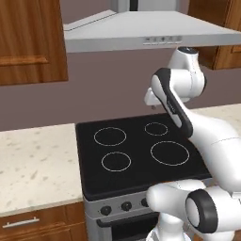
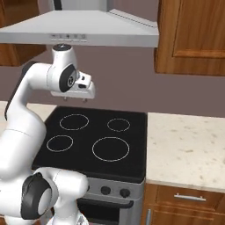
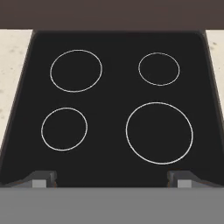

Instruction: Navigate to the stove.

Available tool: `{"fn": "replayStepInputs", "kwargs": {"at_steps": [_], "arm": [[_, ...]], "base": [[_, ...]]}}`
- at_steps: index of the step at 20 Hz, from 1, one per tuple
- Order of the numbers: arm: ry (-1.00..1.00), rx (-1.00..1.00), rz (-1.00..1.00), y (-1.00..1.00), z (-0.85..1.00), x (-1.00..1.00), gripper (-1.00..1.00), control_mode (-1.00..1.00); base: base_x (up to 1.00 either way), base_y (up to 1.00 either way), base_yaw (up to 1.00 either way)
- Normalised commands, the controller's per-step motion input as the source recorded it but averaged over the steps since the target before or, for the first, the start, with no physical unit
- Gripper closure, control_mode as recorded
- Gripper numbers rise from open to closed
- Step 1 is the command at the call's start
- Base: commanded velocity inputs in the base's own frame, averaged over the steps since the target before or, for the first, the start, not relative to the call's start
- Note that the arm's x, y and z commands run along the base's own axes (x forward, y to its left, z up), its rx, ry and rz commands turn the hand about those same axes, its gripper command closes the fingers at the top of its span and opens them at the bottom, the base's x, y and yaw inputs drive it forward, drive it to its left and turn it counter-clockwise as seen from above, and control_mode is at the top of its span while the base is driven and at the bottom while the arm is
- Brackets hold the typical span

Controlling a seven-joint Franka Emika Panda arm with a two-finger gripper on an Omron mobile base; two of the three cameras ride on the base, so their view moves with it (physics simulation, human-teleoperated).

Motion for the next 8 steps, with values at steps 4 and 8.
{"fn": "replayStepInputs", "kwargs": {"at_steps": [4,8], "arm": [[0.0,0.0,0.0,0.0,0.0,0.0,-1.0,1.0],[0.0,0.0,0.0,0.0,0.0,0.0,-1.0,1.0]], "base": [[0.35,-0.02,0.0],[0.02,-0.05,0.0]]}}
